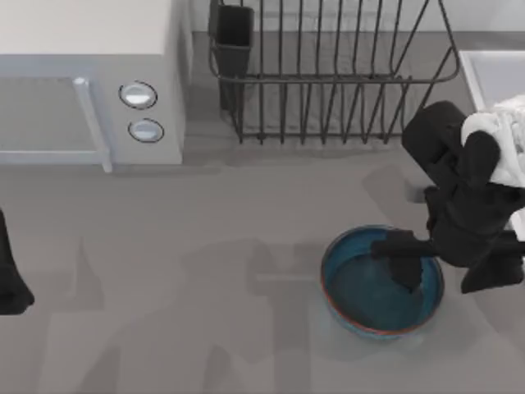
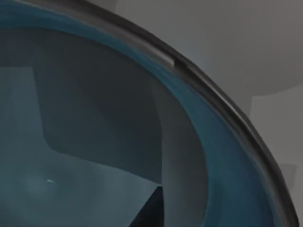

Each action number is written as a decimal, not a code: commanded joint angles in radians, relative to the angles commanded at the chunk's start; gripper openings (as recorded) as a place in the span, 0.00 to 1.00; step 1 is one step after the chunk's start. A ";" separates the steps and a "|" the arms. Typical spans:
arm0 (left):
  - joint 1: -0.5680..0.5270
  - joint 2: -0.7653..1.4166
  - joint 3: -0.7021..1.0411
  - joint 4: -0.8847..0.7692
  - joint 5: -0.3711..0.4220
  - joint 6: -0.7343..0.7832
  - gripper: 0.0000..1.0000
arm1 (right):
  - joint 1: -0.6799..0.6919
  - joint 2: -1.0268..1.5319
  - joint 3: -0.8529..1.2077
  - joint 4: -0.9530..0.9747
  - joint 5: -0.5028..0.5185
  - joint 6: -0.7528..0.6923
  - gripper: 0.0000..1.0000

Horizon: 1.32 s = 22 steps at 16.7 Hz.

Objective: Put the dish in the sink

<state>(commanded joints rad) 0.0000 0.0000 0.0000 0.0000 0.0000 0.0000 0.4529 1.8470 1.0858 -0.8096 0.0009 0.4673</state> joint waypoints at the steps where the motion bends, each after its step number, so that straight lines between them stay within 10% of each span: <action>1: 0.000 0.000 0.000 0.000 0.000 0.000 1.00 | 0.000 0.000 0.000 0.000 0.000 0.000 0.40; 7: 0.000 0.000 0.000 0.000 0.000 0.000 1.00 | 0.000 0.000 0.000 0.000 0.000 0.000 0.00; 22: 0.000 0.000 0.000 0.000 0.000 0.000 1.00 | -0.001 -0.039 0.192 -0.235 0.001 0.001 0.00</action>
<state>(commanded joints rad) 0.0000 0.0000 0.0000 0.0000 0.0000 0.0000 0.4523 1.8078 1.2782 -1.0450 0.0014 0.4685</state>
